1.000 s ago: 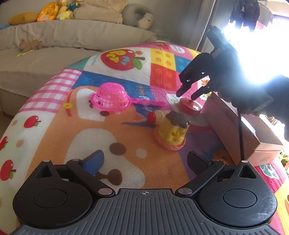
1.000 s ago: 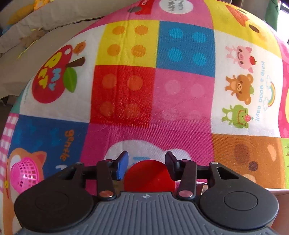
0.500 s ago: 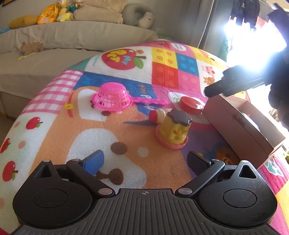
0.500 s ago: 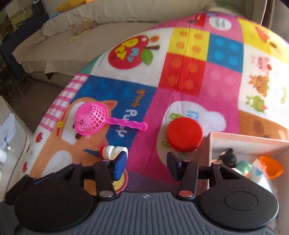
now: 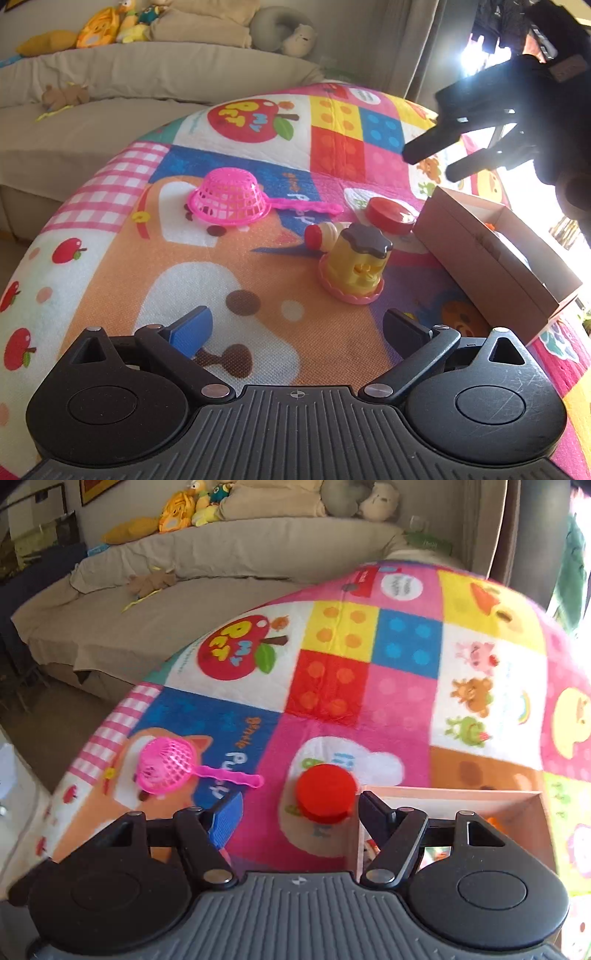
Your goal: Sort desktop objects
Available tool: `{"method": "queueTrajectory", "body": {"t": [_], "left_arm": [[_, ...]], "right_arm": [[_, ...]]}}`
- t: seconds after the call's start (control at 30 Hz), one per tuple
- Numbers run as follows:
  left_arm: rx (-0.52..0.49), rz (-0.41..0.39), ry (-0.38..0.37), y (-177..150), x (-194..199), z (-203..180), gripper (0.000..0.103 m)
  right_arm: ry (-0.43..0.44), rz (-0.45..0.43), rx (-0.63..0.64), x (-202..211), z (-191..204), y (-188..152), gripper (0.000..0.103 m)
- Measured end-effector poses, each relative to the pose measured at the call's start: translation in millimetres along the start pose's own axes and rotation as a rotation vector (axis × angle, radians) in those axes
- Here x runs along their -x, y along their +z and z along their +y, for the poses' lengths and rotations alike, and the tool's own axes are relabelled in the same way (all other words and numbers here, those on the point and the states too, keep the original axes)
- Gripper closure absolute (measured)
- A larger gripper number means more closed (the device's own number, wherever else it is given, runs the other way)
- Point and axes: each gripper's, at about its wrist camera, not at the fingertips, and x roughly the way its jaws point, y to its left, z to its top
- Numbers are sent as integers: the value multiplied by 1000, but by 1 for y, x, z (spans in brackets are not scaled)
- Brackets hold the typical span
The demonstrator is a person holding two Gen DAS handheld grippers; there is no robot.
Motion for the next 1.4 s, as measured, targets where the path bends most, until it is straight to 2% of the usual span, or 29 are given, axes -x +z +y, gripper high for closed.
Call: {"method": "queueTrajectory", "body": {"t": [0.07, 0.17, 0.23, 0.3, 0.4, 0.43, 0.47, 0.77, 0.9, 1.0, 1.03, 1.1, 1.17, 1.23, 1.33, 1.4], "left_arm": [[3, -1, -2, 0, 0, 0, 2], [9, -2, -7, 0, 0, 1, 1], [15, -3, -12, 0, 0, 2, 1], [21, -5, -17, 0, 0, 4, 1], [28, -5, -26, 0, 0, 5, 1], [30, -5, -29, 1, 0, 6, 0], [31, -5, -31, 1, 0, 6, 0], [27, -4, -30, 1, 0, 6, 0], [21, -2, -24, 1, 0, 5, 0], [20, -1, -24, 1, -1, 5, 0], [19, -1, -24, 1, -1, 5, 0], [18, 0, -22, 1, -1, 5, 0], [17, 0, -22, 0, -1, 5, 0], [14, 1, -19, 0, -1, 5, 0], [9, 3, -16, 0, -2, 4, 0], [5, 4, -10, 0, -2, 3, 0]], "right_arm": [[-27, 39, -19, -24, 3, 11, 44], [-177, 42, 30, -66, 9, 28, 54], [-293, 42, 42, -96, 2, 40, 55], [-326, 96, -41, -119, -18, 50, 55], [-270, 175, -178, -138, -42, 52, 55], [-254, 176, -196, -139, -43, 50, 55], [-250, 170, -192, -137, -41, 48, 54], [-32, 240, -72, -109, 10, 18, 52], [26, 258, -4, -88, 34, 1, 51], [66, 204, -1, -58, 40, -4, 51], [75, 160, 5, -45, 38, -6, 51], [42, 53, 47, -14, 37, -14, 51], [-29, -61, 93, 22, 27, -29, 48], [-125, -139, 80, 53, 7, -49, 44], [-291, -217, -27, 91, -39, -89, 33], [-358, -232, -125, 110, -66, -118, 25]]}}
